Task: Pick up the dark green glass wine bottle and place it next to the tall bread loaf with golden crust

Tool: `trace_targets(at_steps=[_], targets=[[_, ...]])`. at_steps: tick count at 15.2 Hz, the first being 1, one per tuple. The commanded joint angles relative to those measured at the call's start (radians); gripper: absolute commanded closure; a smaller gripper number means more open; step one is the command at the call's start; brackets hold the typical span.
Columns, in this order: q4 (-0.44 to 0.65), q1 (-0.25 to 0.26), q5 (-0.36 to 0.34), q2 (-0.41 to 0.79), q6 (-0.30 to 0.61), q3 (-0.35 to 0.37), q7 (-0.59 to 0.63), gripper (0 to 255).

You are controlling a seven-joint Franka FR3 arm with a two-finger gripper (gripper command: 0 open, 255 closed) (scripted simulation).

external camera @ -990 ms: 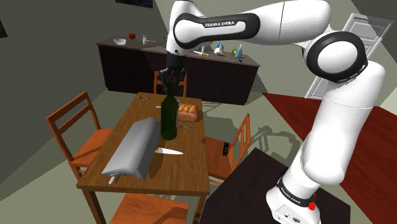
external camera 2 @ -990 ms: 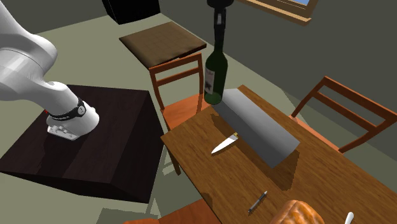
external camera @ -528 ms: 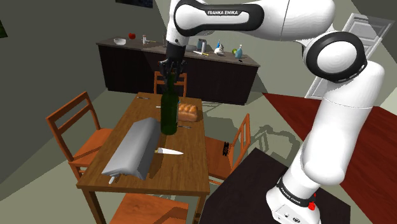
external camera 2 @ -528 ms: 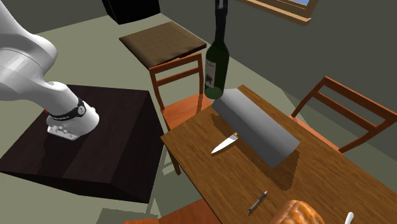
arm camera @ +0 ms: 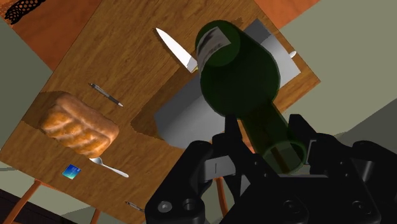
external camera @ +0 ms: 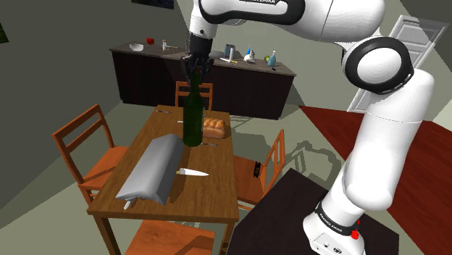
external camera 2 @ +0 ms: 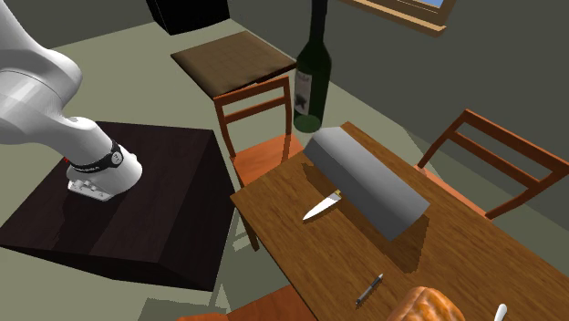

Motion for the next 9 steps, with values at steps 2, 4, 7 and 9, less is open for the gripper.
trace_targets(at_steps=[2, 4, 7, 9], targets=[[0.054, 0.001, -0.001, 0.009, -0.045, 0.000, 0.001, 255], [0.092, 0.002, -0.003, 0.018, -0.074, 0.000, 0.002, 255], [0.048, -0.039, 0.010, 0.012, -0.038, -0.023, -0.062, 255], [0.027, -0.066, 0.017, 0.014, -0.017, -0.039, -0.105, 255]])
